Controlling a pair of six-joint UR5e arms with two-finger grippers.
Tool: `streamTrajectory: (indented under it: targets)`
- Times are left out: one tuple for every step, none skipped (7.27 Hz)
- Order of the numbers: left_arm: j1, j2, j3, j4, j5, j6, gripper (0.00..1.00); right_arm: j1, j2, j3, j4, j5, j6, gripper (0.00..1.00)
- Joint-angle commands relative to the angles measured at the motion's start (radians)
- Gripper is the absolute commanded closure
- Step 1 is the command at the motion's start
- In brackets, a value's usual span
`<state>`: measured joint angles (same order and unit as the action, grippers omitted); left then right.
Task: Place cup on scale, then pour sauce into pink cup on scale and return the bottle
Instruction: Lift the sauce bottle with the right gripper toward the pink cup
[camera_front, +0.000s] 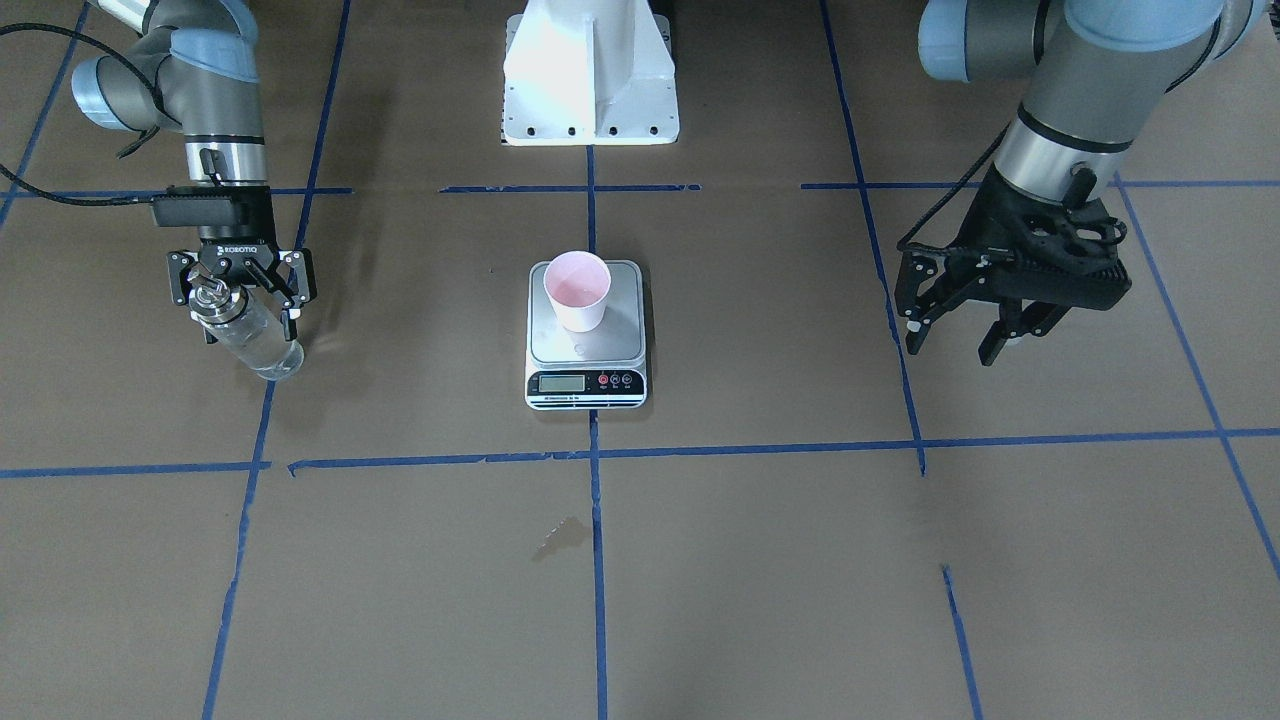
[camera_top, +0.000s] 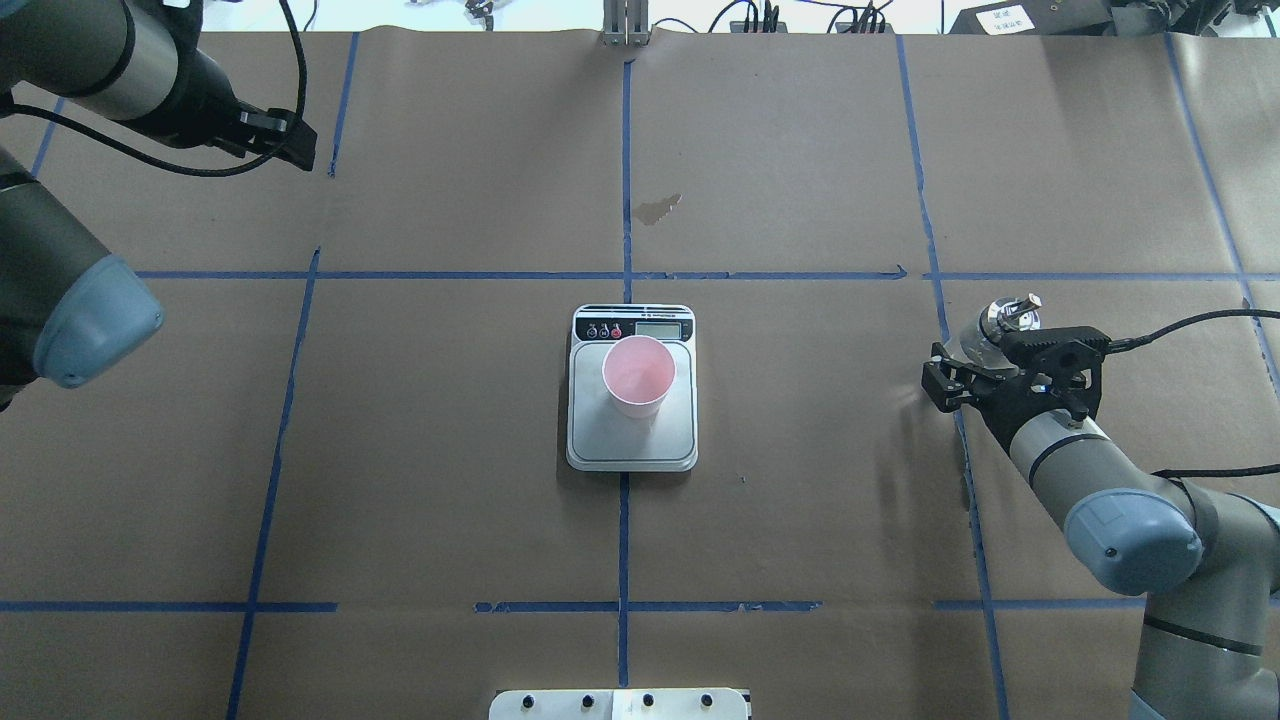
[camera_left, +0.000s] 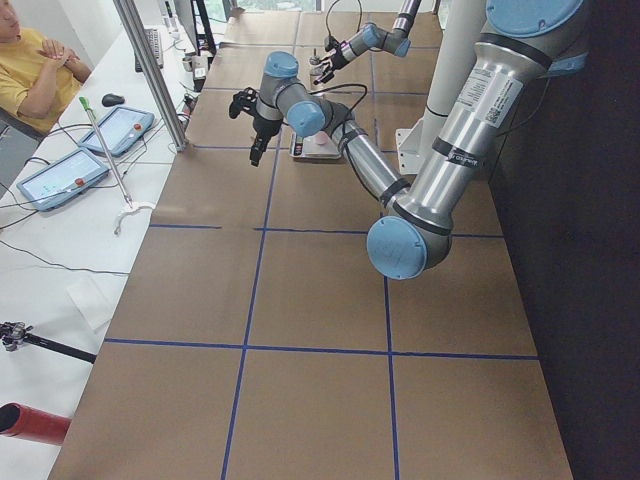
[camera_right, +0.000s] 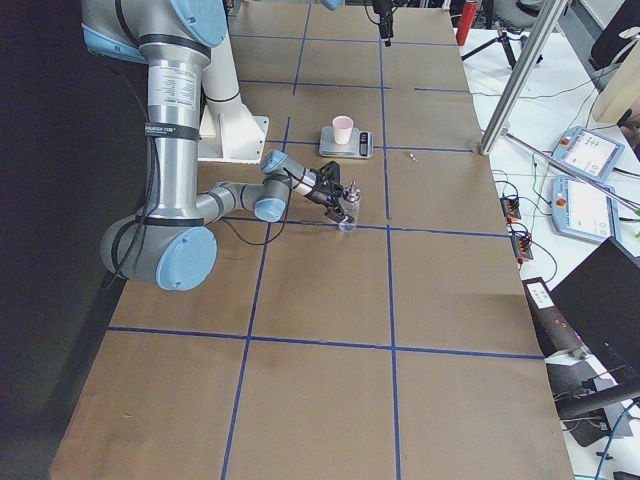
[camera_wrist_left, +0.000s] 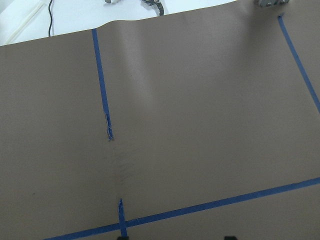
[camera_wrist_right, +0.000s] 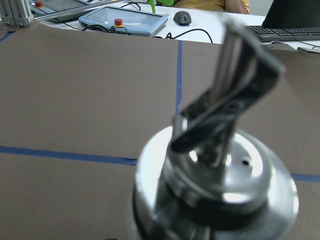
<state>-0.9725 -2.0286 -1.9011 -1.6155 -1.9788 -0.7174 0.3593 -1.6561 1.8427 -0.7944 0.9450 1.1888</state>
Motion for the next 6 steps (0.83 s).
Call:
streamTrajectory:
  targets:
    - [0.0,0.002,-0.01,0.002,0.0,-0.001,0.29,0.0,0.001,0.0,0.037,-0.02,-0.003,0.72]
    - [-0.002,0.005,-0.018,0.002,0.0,-0.001,0.29,0.001,0.005,0.006,0.037,-0.028,-0.006,0.89]
    - [-0.002,0.005,-0.019,0.002,0.0,-0.001,0.29,0.001,0.006,0.01,0.037,-0.017,-0.027,1.0]
    - [-0.002,0.005,-0.019,0.002,0.0,-0.001,0.29,0.001,0.021,0.038,0.028,-0.02,-0.085,1.0]
    - [-0.002,0.005,-0.019,0.002,0.0,-0.001,0.29,0.0,0.048,0.046,-0.011,-0.02,-0.119,1.0]
    - [-0.002,0.005,-0.019,0.002,0.0,-0.001,0.29,0.0,0.12,0.049,-0.097,-0.02,-0.12,1.0]
